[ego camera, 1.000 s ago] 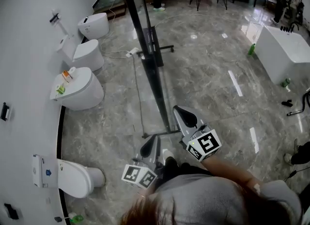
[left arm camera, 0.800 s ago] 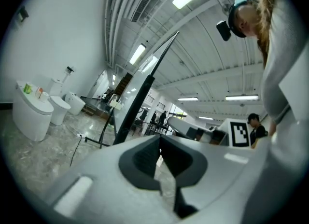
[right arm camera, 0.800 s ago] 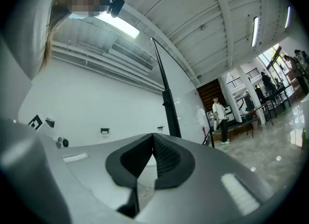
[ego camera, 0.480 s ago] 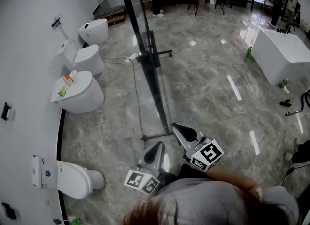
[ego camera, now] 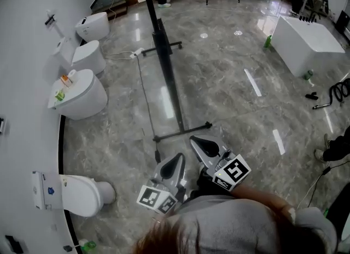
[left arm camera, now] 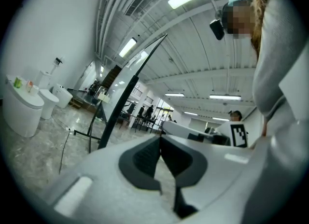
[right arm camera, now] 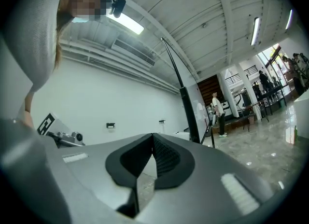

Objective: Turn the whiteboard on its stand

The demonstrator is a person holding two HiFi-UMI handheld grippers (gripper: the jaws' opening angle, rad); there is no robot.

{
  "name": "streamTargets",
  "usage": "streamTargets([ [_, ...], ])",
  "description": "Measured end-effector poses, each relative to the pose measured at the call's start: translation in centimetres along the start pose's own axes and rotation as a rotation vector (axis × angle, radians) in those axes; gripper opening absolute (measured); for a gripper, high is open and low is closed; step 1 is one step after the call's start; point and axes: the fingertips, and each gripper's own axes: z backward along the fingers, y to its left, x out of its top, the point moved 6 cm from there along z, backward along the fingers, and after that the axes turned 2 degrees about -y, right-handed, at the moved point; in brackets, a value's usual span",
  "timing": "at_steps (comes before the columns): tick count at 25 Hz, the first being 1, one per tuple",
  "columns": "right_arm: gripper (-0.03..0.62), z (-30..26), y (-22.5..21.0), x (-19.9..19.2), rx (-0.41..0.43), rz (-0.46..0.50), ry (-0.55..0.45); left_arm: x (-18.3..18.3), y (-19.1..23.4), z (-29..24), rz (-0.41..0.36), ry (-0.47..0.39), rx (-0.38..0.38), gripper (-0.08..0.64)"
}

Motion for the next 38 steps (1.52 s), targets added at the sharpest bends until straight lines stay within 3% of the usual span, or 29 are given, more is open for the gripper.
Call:
streamTargets([
  [7, -0.002, 2.1, 2.1, -1.5, -0.051, -0.036, 0.027, -1.0, -1.2, 2.1, 0.021, 0.035, -0.039, 0.002],
  [19, 0.0, 1.8, 5.0, -1.0, 0.037, 0.017, 0.063, -0.6, -1.6, 4.8, -0.002, 0.013, 0.04, 0.002],
  [38, 0.005, 2.0, 4.0, 0.5, 0.068, 0.099, 0.109, 0.7, -2.8, 3.1, -0.039, -0.012, 0.05, 0.002],
])
